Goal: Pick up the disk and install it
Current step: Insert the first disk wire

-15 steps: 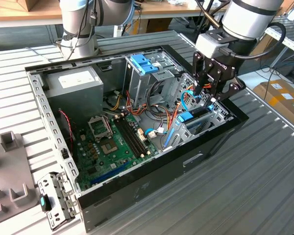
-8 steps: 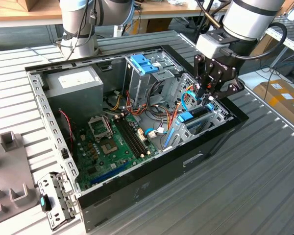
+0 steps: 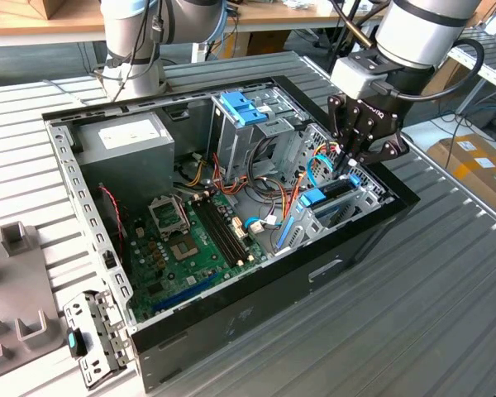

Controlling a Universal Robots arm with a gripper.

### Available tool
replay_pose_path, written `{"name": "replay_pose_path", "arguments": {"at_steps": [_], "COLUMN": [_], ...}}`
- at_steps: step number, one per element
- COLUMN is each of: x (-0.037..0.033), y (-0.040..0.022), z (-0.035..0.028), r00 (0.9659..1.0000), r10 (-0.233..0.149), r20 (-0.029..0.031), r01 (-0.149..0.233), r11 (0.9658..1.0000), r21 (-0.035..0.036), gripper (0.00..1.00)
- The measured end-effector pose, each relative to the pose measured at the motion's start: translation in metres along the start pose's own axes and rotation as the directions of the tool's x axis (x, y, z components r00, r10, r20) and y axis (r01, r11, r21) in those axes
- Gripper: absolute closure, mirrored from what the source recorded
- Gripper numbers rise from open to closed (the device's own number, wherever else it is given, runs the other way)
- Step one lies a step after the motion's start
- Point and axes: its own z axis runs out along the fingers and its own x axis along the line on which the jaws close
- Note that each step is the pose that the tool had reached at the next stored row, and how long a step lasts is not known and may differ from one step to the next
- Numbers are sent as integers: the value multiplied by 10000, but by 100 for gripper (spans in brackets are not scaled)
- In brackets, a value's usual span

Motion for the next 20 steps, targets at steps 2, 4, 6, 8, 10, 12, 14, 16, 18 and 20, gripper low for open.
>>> {"name": "replay_pose_path", "arguments": {"at_steps": [2, 4, 6, 8, 10, 12, 14, 16, 18, 20], "x": [0, 0, 1, 2, 1, 1, 0, 1, 1, 1], "y": [0, 0, 0, -1, -5, -5, -11, -17, -22, -22], "z": [0, 0, 0, -1, 0, 0, 2, 8, 13, 16], "r00": [10000, 10000, 10000, 10000, 10000, 10000, 10000, 10000, 9999, 9998], "r10": [0, 0, 0, 2, 7, 6, 4, 24, 51, 60], "r20": [0, 0, 0, 10, 27, 27, 9, -81, -150, -170], "r01": [0, 0, 0, -2, -7, -6, -4, -25, -54, -63], "r11": [10000, 10000, 10000, 10000, 10000, 10000, 10000, 9999, 9998, 9998], "r21": [0, 0, 0, 0, -2, -2, -29, -109, -182, -203], "gripper": [85, 85, 85, 85, 84, 71, 71, 71, 71, 71]}}
